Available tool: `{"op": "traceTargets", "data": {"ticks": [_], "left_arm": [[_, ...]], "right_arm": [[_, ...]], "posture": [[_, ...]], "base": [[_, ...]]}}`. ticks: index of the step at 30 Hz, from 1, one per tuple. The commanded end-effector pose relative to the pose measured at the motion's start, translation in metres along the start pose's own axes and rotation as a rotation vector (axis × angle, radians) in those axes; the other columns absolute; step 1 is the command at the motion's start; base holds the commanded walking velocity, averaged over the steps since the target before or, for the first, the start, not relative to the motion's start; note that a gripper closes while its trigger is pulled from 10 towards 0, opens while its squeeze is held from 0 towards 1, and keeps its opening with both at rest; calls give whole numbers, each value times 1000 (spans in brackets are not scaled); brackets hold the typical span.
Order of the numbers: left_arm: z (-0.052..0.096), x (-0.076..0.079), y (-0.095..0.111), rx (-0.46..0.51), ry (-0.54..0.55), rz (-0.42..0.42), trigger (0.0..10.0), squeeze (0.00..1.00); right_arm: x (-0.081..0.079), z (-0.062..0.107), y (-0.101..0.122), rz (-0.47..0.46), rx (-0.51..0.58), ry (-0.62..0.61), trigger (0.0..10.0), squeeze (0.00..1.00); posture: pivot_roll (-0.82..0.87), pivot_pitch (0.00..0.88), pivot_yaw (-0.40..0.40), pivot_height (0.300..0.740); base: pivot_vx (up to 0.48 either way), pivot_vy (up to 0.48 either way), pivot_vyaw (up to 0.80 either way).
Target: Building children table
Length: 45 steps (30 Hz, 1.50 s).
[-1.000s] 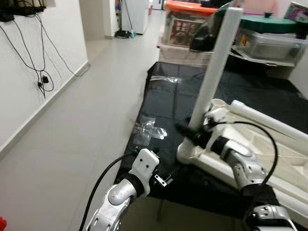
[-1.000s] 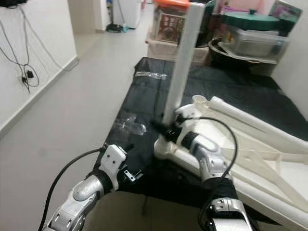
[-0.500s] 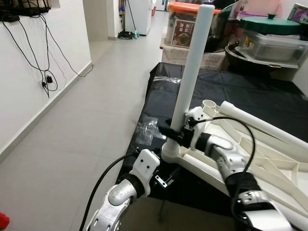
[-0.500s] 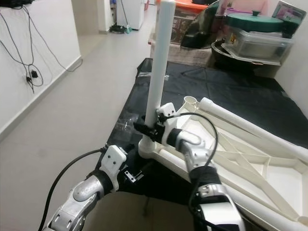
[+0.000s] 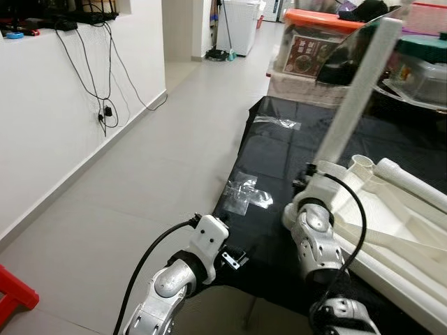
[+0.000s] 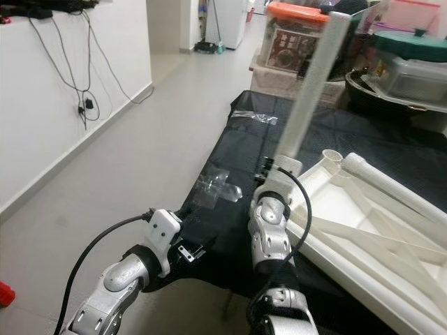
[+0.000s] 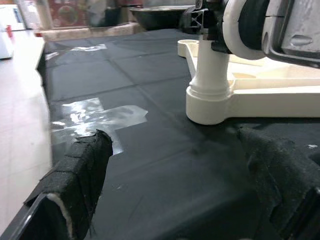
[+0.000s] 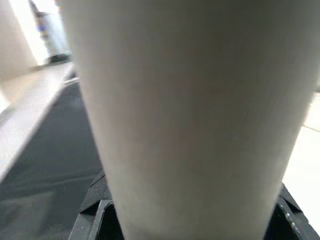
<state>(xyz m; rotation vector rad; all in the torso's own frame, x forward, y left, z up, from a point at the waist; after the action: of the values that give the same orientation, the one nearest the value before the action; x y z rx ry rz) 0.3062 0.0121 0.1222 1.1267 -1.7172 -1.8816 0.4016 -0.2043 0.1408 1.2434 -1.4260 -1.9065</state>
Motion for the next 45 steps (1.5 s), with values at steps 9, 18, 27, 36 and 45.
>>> {"op": "traceTargets", "data": {"ticks": [9,18,27,36,45], "left_arm": [[-2,3,-1,-6,-16,1,10000,0],[-2,3,-1,-5,-15,4,10000,0],[-3,4,-1,-4,-18,3,10000,0],[-3,5,-1,-5,-16,0,10000,0],[0,6,-2,-8,-18,2,10000,0]], "right_arm": [[-28,12,-1,-86,17,113,10000,1000],[-52,8,6,-2,-3,450,10000,0],[-76,40,-21,129,-405,1112,10000,0],[-103,74,-28,215,-549,1468,10000,0],[-107,58,-27,227,-497,1371,0,0]], "posture": [[172,0,-104,740],[170,0,-105,740],[174,0,-110,740],[190,0,-121,740],[194,0,-124,740]], "base": [[0,0,0],[0,0,0],[0,0,0],[0,0,0],[0,0,0]]}}
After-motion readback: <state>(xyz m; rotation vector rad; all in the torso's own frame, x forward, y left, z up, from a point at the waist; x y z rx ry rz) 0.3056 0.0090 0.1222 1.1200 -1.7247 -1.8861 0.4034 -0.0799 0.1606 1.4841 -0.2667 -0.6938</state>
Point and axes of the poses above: a point about 5 cm out from each wrist's last joint towards the gripper, its own z axis pointing back from the gripper into the wrist, its own y axis along the axis of the wrist's last joint, x = y × z, the point moved 6 cm from there along -z, pointing out of the wrist towards the gripper, and after that the axes turned 12 degrees about -z, right-handed, at the moved point
